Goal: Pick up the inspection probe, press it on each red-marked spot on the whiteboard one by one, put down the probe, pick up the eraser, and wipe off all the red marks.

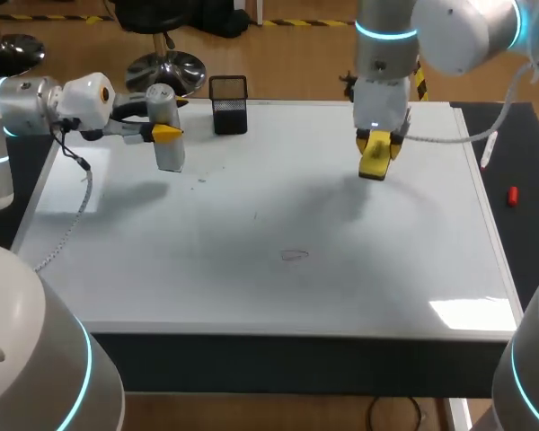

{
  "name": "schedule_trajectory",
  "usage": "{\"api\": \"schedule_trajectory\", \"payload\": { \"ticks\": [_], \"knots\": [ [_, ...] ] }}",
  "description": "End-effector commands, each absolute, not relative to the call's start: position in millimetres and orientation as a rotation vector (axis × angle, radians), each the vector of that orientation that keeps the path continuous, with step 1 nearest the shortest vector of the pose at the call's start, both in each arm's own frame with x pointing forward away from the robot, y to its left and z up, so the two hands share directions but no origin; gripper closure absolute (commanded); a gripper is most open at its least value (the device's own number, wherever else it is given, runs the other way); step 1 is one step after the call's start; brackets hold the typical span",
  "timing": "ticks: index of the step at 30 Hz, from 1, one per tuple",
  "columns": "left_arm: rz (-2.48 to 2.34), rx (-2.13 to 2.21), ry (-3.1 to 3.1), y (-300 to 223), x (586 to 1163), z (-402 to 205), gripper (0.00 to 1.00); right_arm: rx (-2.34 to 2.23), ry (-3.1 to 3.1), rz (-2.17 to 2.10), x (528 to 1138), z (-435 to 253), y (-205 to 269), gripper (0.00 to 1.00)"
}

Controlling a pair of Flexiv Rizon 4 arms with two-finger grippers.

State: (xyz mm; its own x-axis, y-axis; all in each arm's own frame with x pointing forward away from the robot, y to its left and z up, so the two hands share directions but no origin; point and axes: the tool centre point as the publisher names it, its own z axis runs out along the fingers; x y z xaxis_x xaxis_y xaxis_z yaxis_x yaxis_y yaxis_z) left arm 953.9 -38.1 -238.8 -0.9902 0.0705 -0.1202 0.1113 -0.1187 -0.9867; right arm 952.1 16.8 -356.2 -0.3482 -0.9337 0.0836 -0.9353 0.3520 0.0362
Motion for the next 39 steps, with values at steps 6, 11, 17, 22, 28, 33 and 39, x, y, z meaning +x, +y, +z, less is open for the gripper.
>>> {"api": "schedule_trajectory", "payload": {
  "ticks": [6,11,17,22,28,33,39],
  "knots": [
    [-2.315,0.212,2.068,-38.6,953.0,-237.3,1.00,1.868,-2.517,0.125,892.1,-349.8,49.4,1.00],
    [-2.315,0.212,2.068,-38.6,953.0,-237.3,1.00,1.895,-2.513,0.107,861.3,-350.1,69.8,1.00],
    [-2.315,0.212,2.068,-38.6,953.0,-237.3,1.00,1.904,-2.505,0.101,833.3,-351.5,88.2,1.00],
    [-2.315,0.212,2.068,-38.6,953.0,-237.3,1.00,1.897,-2.517,0.069,817.2,-352.2,104.0,1.00],
    [-2.315,0.212,2.068,-38.6,953.0,-237.3,1.00,1.895,-2.505,0.078,799.7,-356.9,127.5,1.00],
    [-2.315,0.212,2.068,-38.6,953.0,-237.3,1.00,1.902,-2.503,0.060,790.3,-365.3,151.8,1.00],
    [-2.315,0.212,2.068,-38.6,953.0,-237.3,1.00,1.931,-2.509,0.076,782.0,-374.3,177.2,1.00]
  ]
}}
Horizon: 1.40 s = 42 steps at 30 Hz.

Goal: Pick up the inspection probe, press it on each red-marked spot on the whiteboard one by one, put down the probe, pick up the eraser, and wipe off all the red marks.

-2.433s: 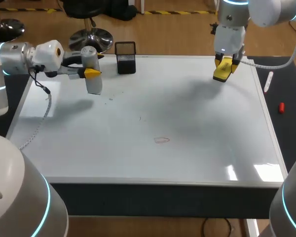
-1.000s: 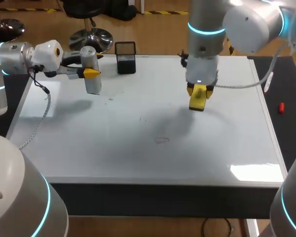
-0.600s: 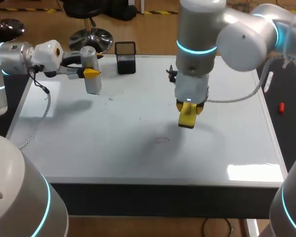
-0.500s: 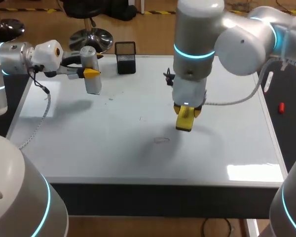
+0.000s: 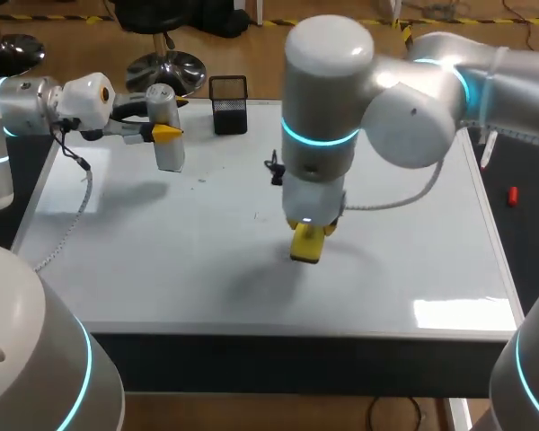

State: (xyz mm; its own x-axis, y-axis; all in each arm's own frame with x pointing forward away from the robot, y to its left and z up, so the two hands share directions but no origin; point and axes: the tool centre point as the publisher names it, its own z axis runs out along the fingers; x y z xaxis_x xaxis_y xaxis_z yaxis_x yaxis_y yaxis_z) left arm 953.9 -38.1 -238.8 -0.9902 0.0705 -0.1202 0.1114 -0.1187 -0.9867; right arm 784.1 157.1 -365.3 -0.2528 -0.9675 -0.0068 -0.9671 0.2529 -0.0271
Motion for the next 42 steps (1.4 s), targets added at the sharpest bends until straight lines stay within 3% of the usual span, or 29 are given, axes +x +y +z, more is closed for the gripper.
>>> {"api": "schedule_trajectory", "payload": {
  "ticks": [1,42],
  "knots": [
    [-2.315,0.212,2.068,-38.6,953.0,-237.3,1.00,-1.899,2.461,-0.081,780.8,-375.7,180.7,1.00],
    [-2.315,0.212,2.068,-38.6,953.0,-237.3,1.00,-2.075,2.300,0.105,803.4,-432.1,210.4,1.00]
  ]
}}
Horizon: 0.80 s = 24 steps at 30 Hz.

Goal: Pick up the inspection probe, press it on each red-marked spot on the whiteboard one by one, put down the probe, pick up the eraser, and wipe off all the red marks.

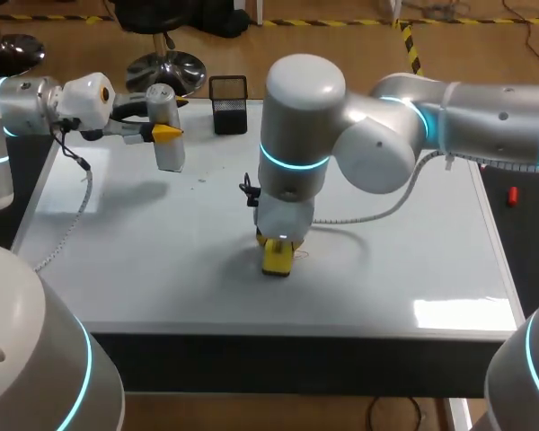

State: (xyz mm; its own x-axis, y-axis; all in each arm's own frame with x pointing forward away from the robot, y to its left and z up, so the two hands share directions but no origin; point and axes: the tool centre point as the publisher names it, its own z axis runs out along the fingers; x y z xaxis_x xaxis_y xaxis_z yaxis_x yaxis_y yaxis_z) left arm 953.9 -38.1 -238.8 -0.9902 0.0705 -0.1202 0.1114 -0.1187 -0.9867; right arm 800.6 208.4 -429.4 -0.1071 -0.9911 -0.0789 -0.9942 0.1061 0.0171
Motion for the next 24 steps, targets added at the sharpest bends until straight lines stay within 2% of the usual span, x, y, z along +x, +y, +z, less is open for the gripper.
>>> {"api": "schedule_trajectory", "payload": {
  "ticks": [1,24],
  "knots": [
    [-2.315,0.212,2.068,-38.6,953.0,-237.3,1.00,-2.078,2.299,0.108,803.2,-432.8,211.0,1.00],
    [-2.315,0.212,2.068,-38.6,953.0,-237.3,1.00,-2.083,2.389,0.076,800.4,-452.1,186.6,1.00]
  ]
}}
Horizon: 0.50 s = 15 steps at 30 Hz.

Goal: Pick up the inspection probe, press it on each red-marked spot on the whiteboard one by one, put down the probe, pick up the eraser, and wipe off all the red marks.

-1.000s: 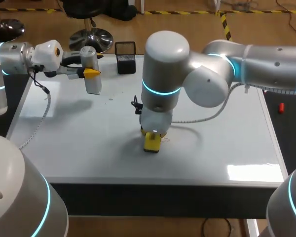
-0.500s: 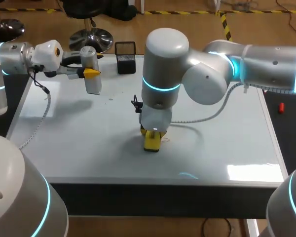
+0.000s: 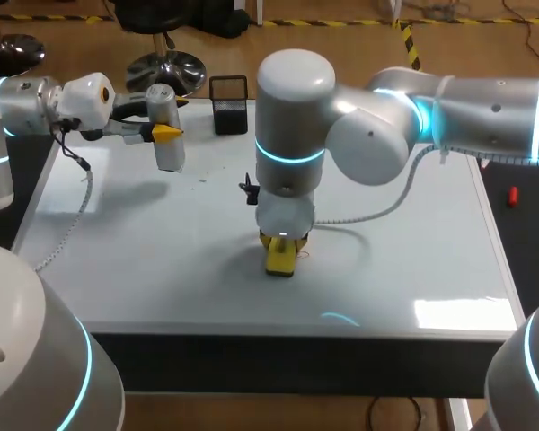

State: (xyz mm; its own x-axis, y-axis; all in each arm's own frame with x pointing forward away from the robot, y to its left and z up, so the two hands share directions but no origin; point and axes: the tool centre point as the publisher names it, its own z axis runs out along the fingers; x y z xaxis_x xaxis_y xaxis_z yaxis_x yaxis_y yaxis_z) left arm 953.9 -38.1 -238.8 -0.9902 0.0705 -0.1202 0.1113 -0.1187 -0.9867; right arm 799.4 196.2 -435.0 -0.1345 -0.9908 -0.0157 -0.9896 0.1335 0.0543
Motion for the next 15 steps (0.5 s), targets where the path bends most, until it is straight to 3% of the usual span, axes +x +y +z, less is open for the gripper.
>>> {"api": "schedule_trajectory", "payload": {
  "ticks": [1,15],
  "knots": [
    [-2.315,0.212,2.068,-38.6,953.0,-237.3,1.00,2.038,-2.347,-0.074,800.3,-452.9,184.7,1.00],
    [-2.315,0.212,2.068,-38.6,953.0,-237.3,1.00,1.920,-2.400,-0.061,799.0,-464.9,148.1,1.00]
  ]
}}
